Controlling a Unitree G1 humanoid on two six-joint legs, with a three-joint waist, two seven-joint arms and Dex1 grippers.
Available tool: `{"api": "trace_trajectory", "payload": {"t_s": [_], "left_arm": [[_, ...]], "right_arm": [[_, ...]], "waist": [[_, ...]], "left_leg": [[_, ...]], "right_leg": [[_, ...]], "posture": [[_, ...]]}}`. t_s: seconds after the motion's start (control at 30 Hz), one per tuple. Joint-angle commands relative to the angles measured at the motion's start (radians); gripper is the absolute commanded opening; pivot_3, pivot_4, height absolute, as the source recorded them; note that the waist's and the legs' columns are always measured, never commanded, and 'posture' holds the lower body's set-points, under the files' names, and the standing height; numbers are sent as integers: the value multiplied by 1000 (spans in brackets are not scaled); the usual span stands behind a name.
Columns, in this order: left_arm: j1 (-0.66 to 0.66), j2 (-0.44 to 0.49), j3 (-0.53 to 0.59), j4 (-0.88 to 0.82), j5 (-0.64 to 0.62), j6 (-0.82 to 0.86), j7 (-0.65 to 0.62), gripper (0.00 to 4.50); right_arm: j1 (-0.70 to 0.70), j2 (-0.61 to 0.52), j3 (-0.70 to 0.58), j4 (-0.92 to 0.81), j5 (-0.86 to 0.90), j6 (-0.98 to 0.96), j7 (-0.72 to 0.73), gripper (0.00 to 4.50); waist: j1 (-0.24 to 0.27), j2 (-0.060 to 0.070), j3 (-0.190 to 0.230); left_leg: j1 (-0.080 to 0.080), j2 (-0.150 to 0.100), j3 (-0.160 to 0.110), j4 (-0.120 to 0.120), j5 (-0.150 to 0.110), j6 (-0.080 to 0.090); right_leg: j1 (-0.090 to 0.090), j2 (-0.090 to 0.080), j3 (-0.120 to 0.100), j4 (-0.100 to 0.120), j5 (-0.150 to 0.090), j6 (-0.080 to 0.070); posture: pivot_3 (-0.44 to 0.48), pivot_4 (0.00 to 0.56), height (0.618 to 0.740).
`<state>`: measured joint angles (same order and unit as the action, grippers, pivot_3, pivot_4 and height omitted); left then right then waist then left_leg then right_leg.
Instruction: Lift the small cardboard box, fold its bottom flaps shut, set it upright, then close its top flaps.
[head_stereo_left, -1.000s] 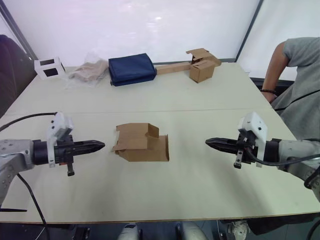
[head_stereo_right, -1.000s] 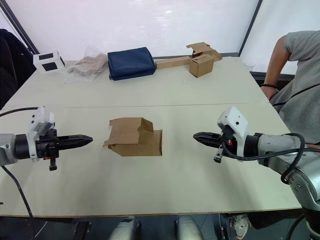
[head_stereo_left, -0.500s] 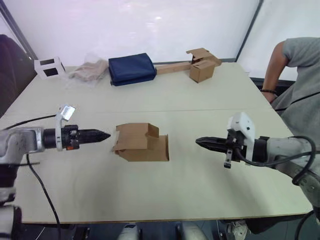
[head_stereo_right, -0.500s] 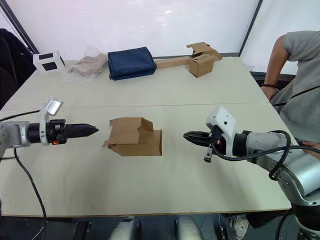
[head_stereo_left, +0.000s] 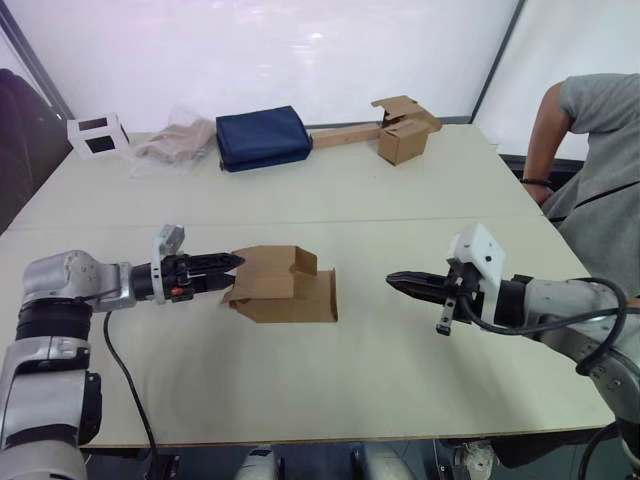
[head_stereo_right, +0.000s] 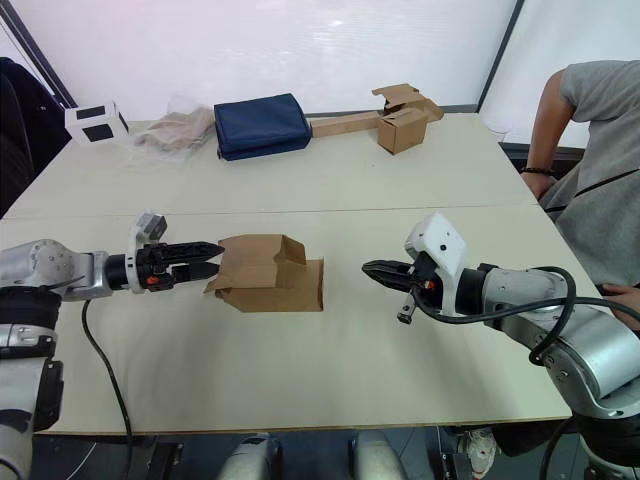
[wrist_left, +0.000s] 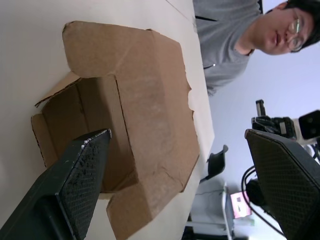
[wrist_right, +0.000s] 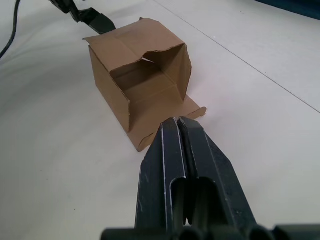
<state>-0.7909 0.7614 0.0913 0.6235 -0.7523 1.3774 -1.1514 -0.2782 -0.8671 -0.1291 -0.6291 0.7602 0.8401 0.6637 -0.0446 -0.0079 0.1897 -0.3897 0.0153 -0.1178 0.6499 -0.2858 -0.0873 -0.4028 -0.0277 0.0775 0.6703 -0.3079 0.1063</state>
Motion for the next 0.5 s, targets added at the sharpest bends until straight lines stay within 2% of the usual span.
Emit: {"api": "trace_trajectory", "payload": {"t_s": [0.03,0.23,0.5], "left_arm": [[-31,-18,-3,17,18,-18,-11,4420],[-67,-90,5,71,40,-43,-14,4420],[-110,-135,-17,134,86,-77,-49,4420]], "right_arm": [[-1,1,-34,-40,12,-2,-11,0],[-4,-7,-38,-46,16,6,-17,0],[6,-22,-63,-68,32,33,-29,0]], "waist": [[0,0,0],[1,0,0],[0,0,0]], "left_leg": [[0,0,0,0,0,0],[-1,0,0,1,0,0],[-1,0,0,1,0,0]], "right_leg": [[0,0,0,0,0,0],[0,0,0,0,0,0],[-1,0,0,1,0,0]], "posture": [[0,150,740],[0,150,740],[0,150,740]]}}
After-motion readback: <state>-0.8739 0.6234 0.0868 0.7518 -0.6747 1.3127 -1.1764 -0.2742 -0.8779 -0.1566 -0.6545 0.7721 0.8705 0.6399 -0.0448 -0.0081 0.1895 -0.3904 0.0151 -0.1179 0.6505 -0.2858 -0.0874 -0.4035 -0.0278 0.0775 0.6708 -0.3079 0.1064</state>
